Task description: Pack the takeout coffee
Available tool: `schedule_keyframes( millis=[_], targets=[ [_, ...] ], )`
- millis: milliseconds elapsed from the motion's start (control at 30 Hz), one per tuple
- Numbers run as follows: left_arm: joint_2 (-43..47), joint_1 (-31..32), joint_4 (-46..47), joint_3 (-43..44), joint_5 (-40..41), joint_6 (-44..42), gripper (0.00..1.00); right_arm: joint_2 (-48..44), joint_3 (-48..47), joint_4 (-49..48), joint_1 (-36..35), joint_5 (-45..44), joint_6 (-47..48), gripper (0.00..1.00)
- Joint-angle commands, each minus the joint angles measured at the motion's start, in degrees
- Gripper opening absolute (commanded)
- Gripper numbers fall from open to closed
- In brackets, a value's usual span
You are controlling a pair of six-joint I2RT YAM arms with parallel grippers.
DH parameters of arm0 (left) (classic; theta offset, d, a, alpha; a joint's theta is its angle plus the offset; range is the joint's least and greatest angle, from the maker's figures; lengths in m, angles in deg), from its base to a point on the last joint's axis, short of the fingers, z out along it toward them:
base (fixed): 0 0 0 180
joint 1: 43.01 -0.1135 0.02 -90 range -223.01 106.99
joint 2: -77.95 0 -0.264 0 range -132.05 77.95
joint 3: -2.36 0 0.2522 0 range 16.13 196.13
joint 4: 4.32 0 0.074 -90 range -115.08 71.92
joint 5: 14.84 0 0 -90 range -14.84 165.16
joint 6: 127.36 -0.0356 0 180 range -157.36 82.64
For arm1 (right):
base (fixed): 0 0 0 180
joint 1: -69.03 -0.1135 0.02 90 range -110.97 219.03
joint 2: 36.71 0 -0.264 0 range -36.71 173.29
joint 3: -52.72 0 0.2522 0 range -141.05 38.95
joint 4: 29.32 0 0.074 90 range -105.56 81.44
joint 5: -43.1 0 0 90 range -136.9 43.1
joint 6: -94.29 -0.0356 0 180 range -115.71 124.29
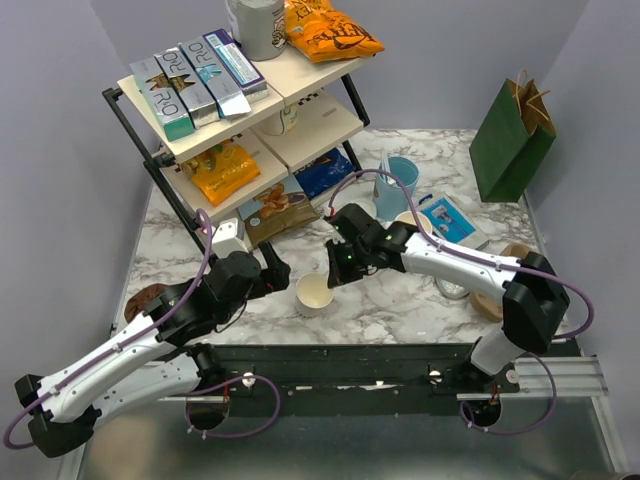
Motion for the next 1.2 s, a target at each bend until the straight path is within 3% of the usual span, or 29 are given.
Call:
schedule_keyframes(
  millis=[0,133,267,400,567,700,767,900,1000,1167],
  targets=[
    [0.2,-0.2,0.2,-0.4,2.1,-0.1,0.99,2.6,-0.1,-1.7,-0.9,0.7,0.4,0.19],
    [0.8,-0.1,1.2,-0.9,2.0,-0.2,0.99,1.8,-2.0,0.6,-1.0,-0.9,1.3,0.33],
    [1.1,-0.2,2.0,-1.1,2.1,-0.9,0.99,-0.2,-4.3,1.4,-1.0,-1.6,2.2,0.37],
    [1.2,-0.2,2.0,-1.0,2.4,-1.4,0.99,-1.1,-5.9,1.7,-1.1,1.3,3.5,0.47],
    [1.7,-0.2,1.8,-1.1,2.8,-1.6,0.99,0.6,-7.5,1.4,-1.0,5.4,4.9,0.52],
    [2.3,-0.2,1.4,-1.2,3.0,-1.6,0.99,0.7,-10.5,3.2,-1.1,-1.2,7.4,0.61],
    [2.6,-0.2,1.2,-1.3,3.0,-1.6,0.99,0.5,-12.2,3.3,-1.1,-4.0,12.0,0.67],
    [3.4,-0.2,1.2,-1.5,3.0,-2.1,0.99,1.1,-12.6,1.0,-0.9,-19.0,26.1,0.83],
    [4.1,-0.2,1.2,-1.3,2.7,-2.7,0.99,2.2,-11.3,-2.1,0.1,-21.7,40.7,0.84],
    [5.3,-0.2,0.2,-1.3,3.1,-2.8,0.99,4.4,-11.4,-2.0,5.4,-14.9,59.9,0.79]
  ],
)
